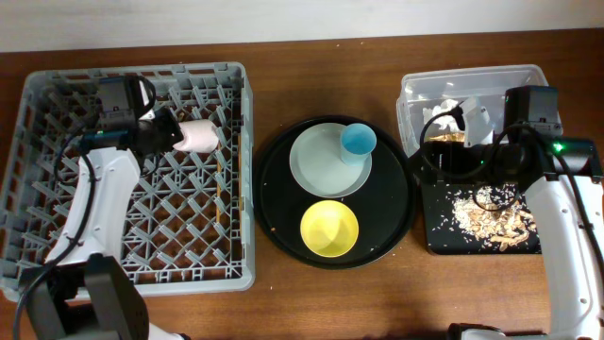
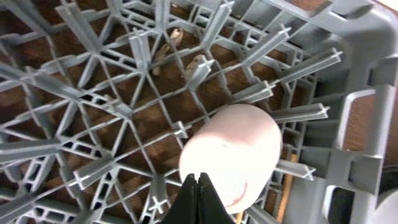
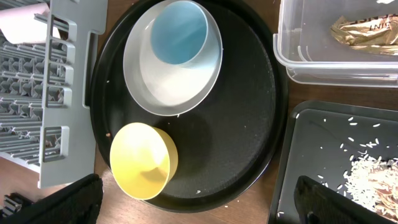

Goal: Sort waste into correct bins and load items into the dishwasher rack
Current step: 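Lower the pink cup into the rack and open the left gripper, then grasp the blue cup from the white plate with the right gripper, then lift the blue cup and pass it toward the left gripper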

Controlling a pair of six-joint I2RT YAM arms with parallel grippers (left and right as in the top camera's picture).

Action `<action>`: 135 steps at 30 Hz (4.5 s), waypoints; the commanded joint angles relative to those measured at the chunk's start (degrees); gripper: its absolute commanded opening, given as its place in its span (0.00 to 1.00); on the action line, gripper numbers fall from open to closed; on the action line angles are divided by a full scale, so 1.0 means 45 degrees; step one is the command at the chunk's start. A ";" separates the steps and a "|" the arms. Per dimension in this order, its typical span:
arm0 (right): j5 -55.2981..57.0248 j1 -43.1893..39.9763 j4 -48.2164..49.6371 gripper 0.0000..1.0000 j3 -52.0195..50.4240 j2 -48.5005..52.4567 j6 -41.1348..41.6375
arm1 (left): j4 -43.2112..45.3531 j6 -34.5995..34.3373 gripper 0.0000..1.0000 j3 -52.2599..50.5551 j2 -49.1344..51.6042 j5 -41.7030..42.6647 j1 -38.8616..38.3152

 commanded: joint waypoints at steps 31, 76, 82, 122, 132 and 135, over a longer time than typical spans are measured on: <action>0.0063 -0.0034 0.0000 0.99 -0.0092 -0.0097 -0.0068 | 0.2351 -0.0170 0.33 0.0185 -0.0797 0.6169 0.0044; 0.6489 0.6965 0.6713 0.31 -0.0092 0.5149 -0.0039 | 0.1258 -0.0175 0.99 0.0185 -0.2327 0.6154 0.0044; 0.7451 0.6955 0.7159 0.23 -0.0092 0.5824 -0.0073 | 0.1258 -0.0175 0.99 0.0185 -0.2327 0.6154 0.0044; -0.1180 0.3701 -0.1239 0.04 0.4920 -0.2341 -0.0403 | 0.1355 -0.0282 0.99 0.0185 -0.2327 0.6460 0.0039; -0.9646 0.2487 -0.2613 0.04 0.4852 0.0238 -0.4430 | 0.1409 0.1627 0.99 0.0185 -0.2395 1.9725 -0.0296; -0.9986 0.2885 -0.2608 0.04 0.4852 0.0811 -0.4435 | 0.1418 0.3939 0.99 0.0185 -0.2395 1.9696 -0.1443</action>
